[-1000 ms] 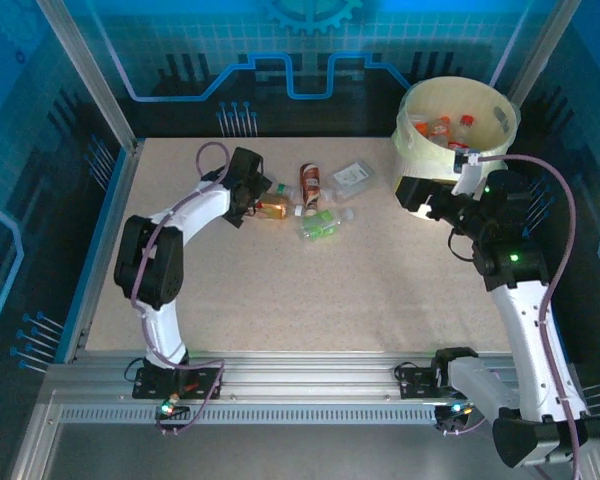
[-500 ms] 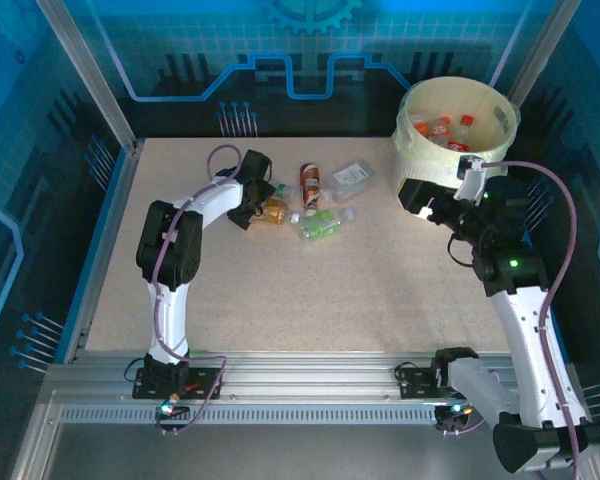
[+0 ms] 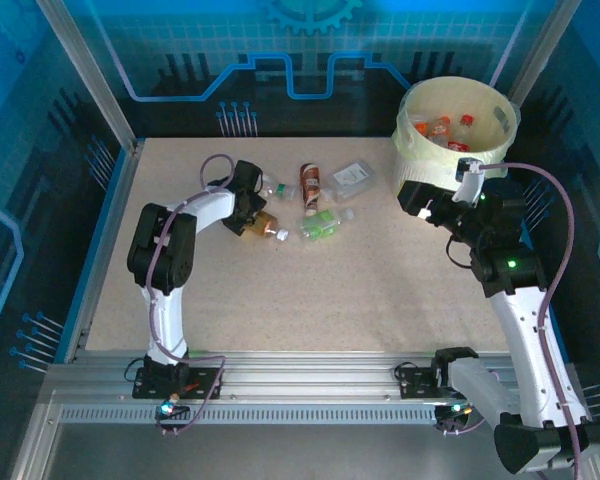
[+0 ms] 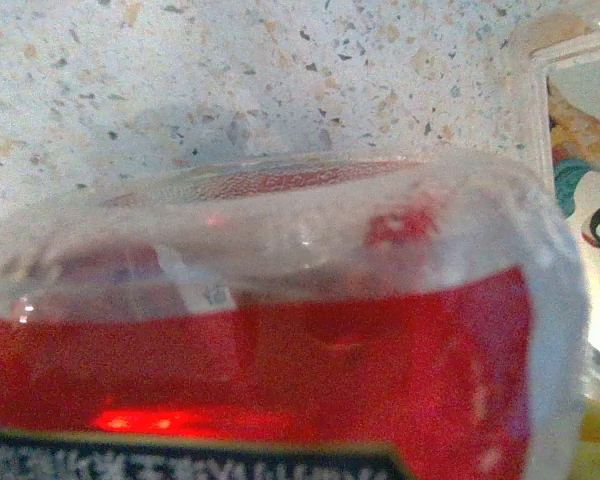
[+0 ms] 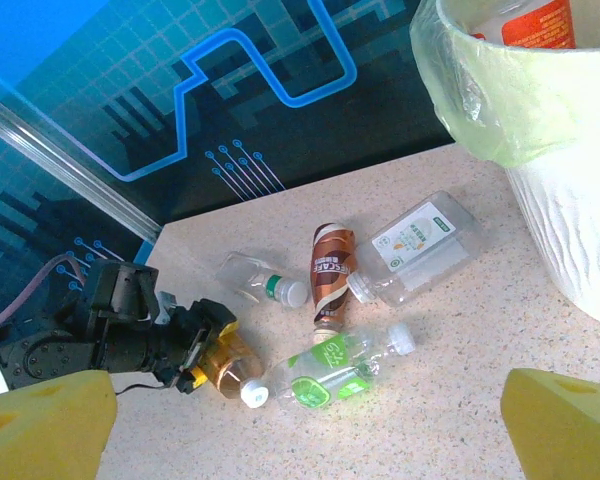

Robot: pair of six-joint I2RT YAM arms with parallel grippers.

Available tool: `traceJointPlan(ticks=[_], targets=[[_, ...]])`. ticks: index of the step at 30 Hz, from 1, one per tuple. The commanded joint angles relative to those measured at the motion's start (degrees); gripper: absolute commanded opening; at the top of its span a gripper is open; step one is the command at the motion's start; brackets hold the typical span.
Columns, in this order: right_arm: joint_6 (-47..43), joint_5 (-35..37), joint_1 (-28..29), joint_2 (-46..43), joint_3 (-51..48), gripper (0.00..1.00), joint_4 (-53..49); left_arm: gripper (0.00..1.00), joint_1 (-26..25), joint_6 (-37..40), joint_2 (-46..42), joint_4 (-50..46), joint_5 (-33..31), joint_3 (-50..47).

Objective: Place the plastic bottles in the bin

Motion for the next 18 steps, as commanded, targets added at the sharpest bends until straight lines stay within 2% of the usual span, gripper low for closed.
traceJointPlan(ticks=[1,6,10,15,18], targets=[[-0.3,-0.14,0.86,-0.86,-1.15,1.0,0.81,0.64,0.51,3.0,-2.81,0.47,-0.97,-1.74],[-1.28,-2.76,1.49,-0.82,-2.2,1.0,1.79,0.56,0.51,5.49,-4.99,4.69,1.19,-5.21],[-2.64,-2.62,3.55,-1.06,-3.48,1.0,2.46,0.55,0.51,7.35,-8.46,8.19,2.59,-9.14],[0.26,-1.27,7.12,-2.09,-9.08,1.0,8.01,0.53,-0.35,10.8,-16.93,21.43,6.12,-19.92],[1.93,2.09,10.09,-2.06,-11.73,1.0,9.99,0.52,-0.77,11.85,-21.62,25.6,8.19,-24.42]])
